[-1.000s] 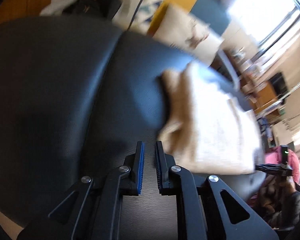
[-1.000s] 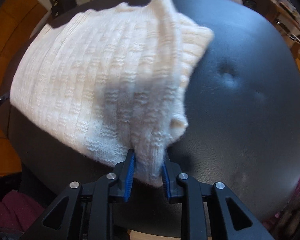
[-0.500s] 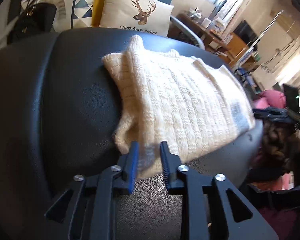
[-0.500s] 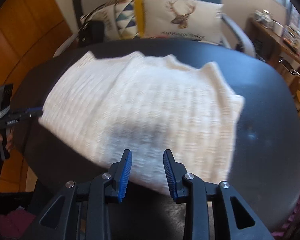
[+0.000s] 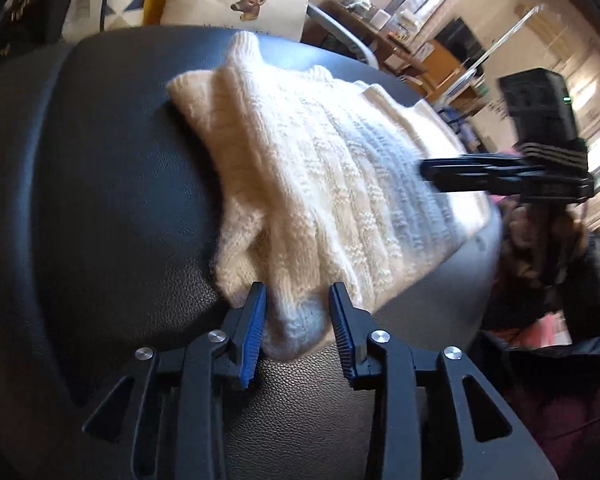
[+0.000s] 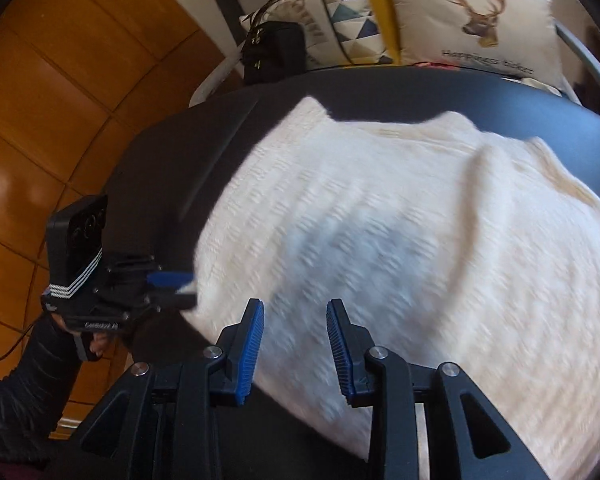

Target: Fold clothes

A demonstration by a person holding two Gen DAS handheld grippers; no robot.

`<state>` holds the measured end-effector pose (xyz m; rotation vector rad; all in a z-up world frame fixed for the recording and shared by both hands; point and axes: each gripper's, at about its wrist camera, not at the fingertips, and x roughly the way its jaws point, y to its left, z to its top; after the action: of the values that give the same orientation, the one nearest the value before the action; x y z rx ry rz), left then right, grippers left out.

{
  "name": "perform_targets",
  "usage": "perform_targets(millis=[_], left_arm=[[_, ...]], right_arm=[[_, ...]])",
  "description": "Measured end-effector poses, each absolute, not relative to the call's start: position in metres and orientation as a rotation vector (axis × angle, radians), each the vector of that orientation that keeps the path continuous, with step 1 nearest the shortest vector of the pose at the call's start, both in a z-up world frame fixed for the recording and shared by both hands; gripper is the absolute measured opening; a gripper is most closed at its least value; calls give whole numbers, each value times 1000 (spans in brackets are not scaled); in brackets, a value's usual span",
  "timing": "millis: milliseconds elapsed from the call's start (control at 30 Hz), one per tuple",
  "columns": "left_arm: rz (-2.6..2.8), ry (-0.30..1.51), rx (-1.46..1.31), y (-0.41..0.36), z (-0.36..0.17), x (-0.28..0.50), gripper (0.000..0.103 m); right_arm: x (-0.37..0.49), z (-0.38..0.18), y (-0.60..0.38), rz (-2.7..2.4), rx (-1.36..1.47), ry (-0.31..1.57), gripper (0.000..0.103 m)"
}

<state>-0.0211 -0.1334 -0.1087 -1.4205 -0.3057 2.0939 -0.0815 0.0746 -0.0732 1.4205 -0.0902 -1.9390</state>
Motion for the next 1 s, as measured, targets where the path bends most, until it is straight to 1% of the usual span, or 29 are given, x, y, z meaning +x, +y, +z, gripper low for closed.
perform_targets(millis=[33, 67, 100, 133, 167, 200, 267, 300, 367, 433, 533, 567, 600, 633, 667, 700, 767, 800, 867, 900, 967, 1000], left_arm=[[2083, -332, -1416, -136, -109, -22, 35], [2089, -341, -1401, -140, -108, -20, 28], [2095, -350, -1387, -143, -108, -18, 15], [2108, -358, -1362, -146, -105, -15, 7], [2137, -363, -1319, -147, -98, -9, 5], [2165, -368, -1275, -147, -91, -3, 5], [2226, -375, -1165, -143, -75, 11, 4], [2254, -375, -1119, -140, -67, 18, 4], [2296, -375, -1100, -139, -62, 28, 4], [2316, -383, -1145, -138, -71, 28, 4], [2337, -447, -1182, -138, -86, 33, 4], [2343, -472, -1182, -138, -89, 37, 4], [2353, -500, -1165, -139, -89, 45, 4], [2366, -508, -1153, -141, -90, 52, 4], [2387, -494, -1162, -139, -93, 58, 4], [2386, -504, -1186, -139, -98, 62, 4], [2301, -616, -1282, -145, -119, 64, 5], [2290, -663, -1302, -147, -125, 63, 6], [2270, -731, -1303, -150, -130, 61, 9], [2271, -762, -1290, -153, -128, 59, 10], [2255, -790, -1273, -154, -124, 53, 16], [2246, -791, -1271, -153, -123, 50, 16]], right_arm=[[-86, -76, 65, -1928, 1426, -81, 32], [-89, -78, 56, -1935, 1427, -72, 32], [-92, -79, 53, -1945, 1427, -67, 32], [-95, -80, 49, -1942, 1425, -76, 32], [-97, -81, 47, -1940, 1427, -91, 32], [-98, -80, 45, -1944, 1434, -96, 32], [-94, -70, 41, -1916, 1379, -121, 27], [-92, -68, 37, -1885, 1372, -124, 27], [-88, -74, 24, -1862, 1432, -66, 28], [-81, -83, 6, -1870, 1476, 62, 36], [-63, -95, -22, -1904, 1456, 321, 35], [-58, -93, -25, -1909, 1430, 339, 28], [-53, -89, -27, -1910, 1404, 340, 24], [-48, -85, -29, -1912, 1379, 342, 14], [-43, -81, -31, -1913, 1353, 343, 12], [-42, -81, -29, -1913, 1354, 343, 12], [-45, -94, -27, -1893, 1415, 365, 9], [-48, -97, -23, -1859, 1443, 294, 11], [-59, -91, -18, -1805, 1477, 136, 27], [-65, -84, -18, -1813, 1474, 105, 27], [-80, -68, -26, -1859, 1444, 136, 28], [-90, -60, -32, -1882, 1431, 157, 29]])
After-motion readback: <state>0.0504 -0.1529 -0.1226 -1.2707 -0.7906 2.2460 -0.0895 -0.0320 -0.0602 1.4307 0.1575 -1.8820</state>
